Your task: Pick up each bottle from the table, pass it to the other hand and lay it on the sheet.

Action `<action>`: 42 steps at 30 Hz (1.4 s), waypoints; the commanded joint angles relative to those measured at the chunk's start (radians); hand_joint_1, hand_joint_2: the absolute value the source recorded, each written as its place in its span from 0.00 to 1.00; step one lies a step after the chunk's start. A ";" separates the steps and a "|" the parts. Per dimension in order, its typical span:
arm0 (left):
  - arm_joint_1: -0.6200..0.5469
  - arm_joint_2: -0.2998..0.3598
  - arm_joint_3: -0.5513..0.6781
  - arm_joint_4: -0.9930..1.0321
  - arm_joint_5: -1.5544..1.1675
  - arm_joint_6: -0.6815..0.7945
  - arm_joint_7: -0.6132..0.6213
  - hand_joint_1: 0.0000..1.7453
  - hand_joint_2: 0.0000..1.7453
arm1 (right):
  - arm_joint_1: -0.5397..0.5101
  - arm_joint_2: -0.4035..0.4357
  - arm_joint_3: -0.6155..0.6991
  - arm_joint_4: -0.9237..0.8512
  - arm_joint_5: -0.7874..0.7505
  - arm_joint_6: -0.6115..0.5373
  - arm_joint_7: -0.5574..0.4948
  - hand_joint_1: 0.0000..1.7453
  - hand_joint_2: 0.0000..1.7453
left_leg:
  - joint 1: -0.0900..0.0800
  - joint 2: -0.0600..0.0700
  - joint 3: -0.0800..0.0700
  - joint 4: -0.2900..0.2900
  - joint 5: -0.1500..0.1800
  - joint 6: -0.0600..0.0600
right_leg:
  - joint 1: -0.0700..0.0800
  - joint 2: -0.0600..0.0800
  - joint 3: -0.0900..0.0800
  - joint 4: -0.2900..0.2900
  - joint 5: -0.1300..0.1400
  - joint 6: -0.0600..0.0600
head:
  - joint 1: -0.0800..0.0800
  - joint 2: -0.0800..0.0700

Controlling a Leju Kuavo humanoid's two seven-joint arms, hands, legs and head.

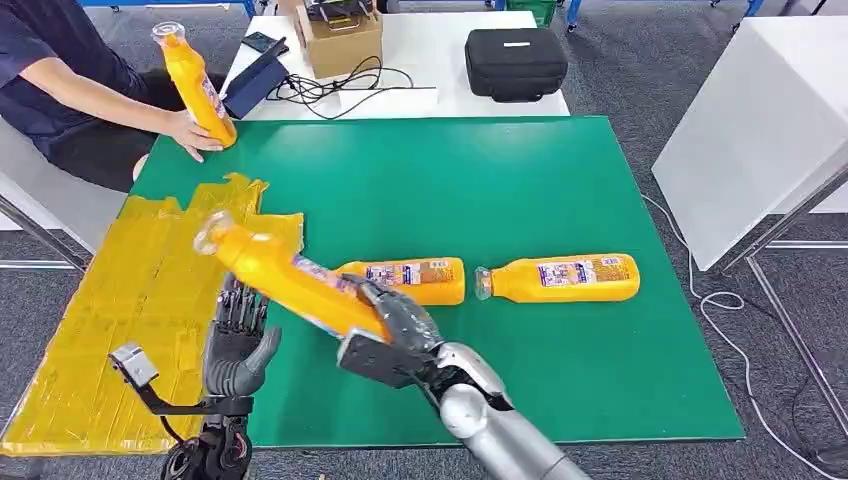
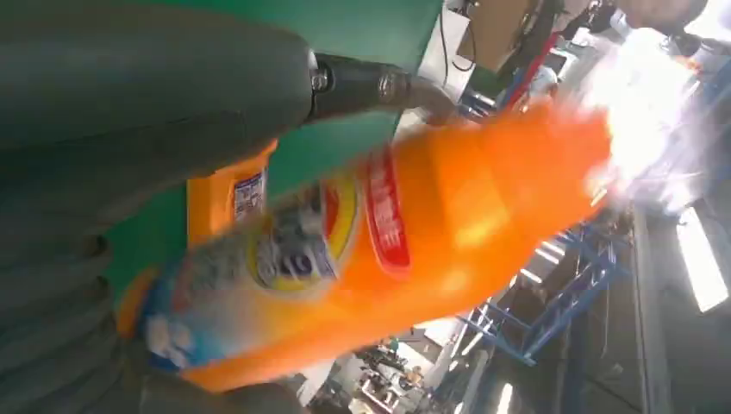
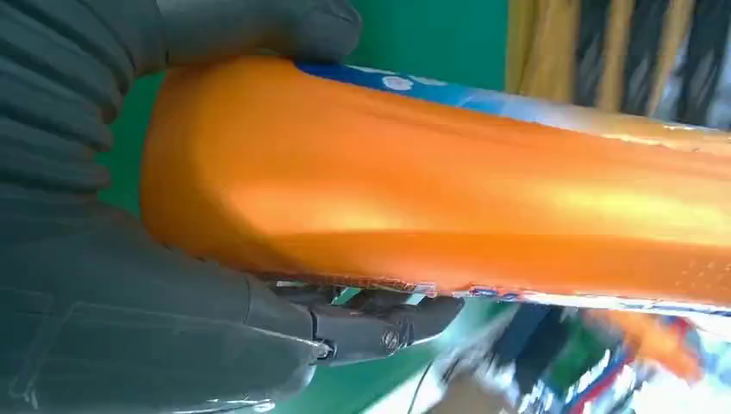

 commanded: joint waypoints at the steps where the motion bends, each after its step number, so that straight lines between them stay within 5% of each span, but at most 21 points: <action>1: 0.041 -0.042 0.014 -0.097 0.006 0.023 0.027 0.00 1.00 | -0.100 0.104 0.262 0.247 -0.016 -0.001 0.019 1.00 1.00 | 0.002 0.004 0.003 0.001 -0.003 -0.001 | 0.002 0.003 0.003 -0.001 -0.001 0.001 | 0.000 0.000; 31: 0.049 -0.071 0.078 -0.105 0.127 -0.089 0.161 0.00 1.00 | -0.034 0.104 0.456 0.237 0.113 -0.062 0.028 1.00 1.00 | 0.002 -0.004 0.001 -0.001 -0.001 -0.001 | 0.002 -0.006 0.003 -0.003 -0.001 0.001 | 0.000 0.000; 32: 0.053 -0.075 0.086 -0.108 0.127 -0.088 0.161 0.06 1.00 | -0.036 0.104 0.451 0.239 0.113 -0.058 0.026 1.00 1.00 | 0.003 -0.004 0.003 -0.001 -0.001 -0.001 | 0.002 -0.007 0.005 -0.004 -0.002 0.001 | 0.000 0.000; 33: 0.055 -0.077 0.088 -0.112 0.127 -0.088 0.160 1.00 1.00 | -0.038 0.104 0.448 0.245 0.112 -0.056 0.026 1.00 1.00 | 0.003 -0.004 0.003 -0.001 -0.001 -0.001 | 0.003 -0.007 0.005 -0.004 -0.002 0.002 | 0.000 0.000; 42: 0.070 -0.081 0.099 -0.128 0.122 -0.097 0.152 1.00 1.00 | -0.052 0.104 0.420 0.276 0.101 -0.059 0.010 1.00 1.00 | 0.001 -0.003 0.000 -0.001 0.000 -0.001 | 0.001 -0.004 0.001 -0.002 -0.001 0.001 | 0.000 0.000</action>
